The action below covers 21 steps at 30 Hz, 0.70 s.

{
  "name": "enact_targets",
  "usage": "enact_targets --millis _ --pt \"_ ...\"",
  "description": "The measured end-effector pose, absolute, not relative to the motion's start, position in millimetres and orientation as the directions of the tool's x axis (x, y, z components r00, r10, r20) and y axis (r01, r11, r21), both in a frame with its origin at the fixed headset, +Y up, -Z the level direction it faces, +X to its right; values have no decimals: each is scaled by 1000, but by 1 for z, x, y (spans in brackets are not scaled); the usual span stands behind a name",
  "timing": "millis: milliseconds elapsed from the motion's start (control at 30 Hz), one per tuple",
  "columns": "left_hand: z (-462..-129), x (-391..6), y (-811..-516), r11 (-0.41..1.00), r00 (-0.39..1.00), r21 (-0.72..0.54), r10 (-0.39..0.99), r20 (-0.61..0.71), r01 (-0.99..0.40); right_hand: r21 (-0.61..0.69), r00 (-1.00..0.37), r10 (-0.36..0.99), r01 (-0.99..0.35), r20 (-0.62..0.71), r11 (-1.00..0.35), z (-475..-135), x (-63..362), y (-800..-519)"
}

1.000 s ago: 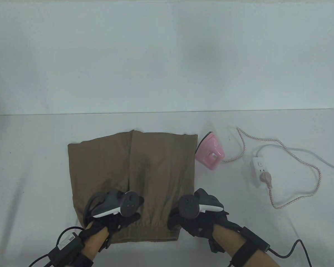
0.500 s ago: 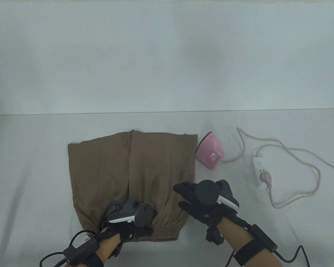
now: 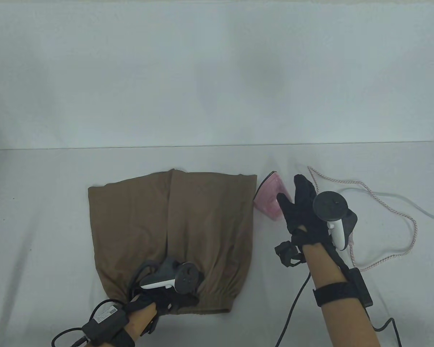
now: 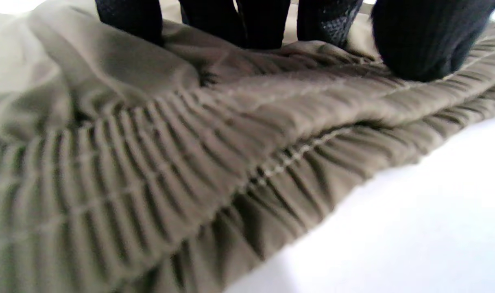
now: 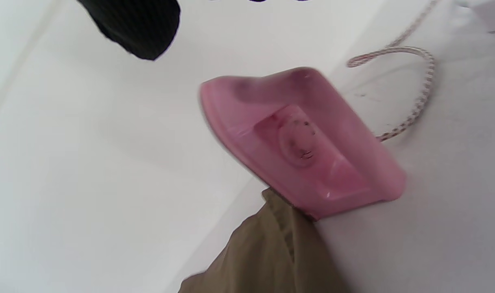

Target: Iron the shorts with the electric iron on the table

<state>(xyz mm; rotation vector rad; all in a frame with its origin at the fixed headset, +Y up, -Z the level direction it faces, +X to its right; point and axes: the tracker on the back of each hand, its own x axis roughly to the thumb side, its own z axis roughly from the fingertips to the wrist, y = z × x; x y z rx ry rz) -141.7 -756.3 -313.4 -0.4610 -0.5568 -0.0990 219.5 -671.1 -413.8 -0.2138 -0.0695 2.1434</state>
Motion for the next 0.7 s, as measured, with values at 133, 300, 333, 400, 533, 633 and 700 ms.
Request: enact_targets --millis 133,300,333,400,533,633,700 --pt "-314 -142 -756 891 848 -401 36 529 212 -98 -453 862 -870 -228 -483 -430 231 -688" --pt "-314 -142 -756 889 848 -405 39 529 212 -38 -331 901 -934 -280 -355 -445 236 -708" --pt "-314 -142 -756 889 848 -407 39 529 212 -32 -342 895 -930 -287 -366 -447 235 -711" --pt "-315 -143 -756 888 847 -408 42 529 212 -12 -368 875 -920 -313 -391 -449 233 -717" --pt "-315 -144 -756 886 847 -416 53 528 204 15 -297 896 -951 -331 -309 -454 224 -735" --pt "-316 -144 -756 884 848 -422 57 527 203 -12 -298 883 -946 -364 -324 -455 222 -745" --pt "-316 -144 -756 882 848 -425 57 526 204 -15 -221 902 -970 -370 -244 -457 223 -749"
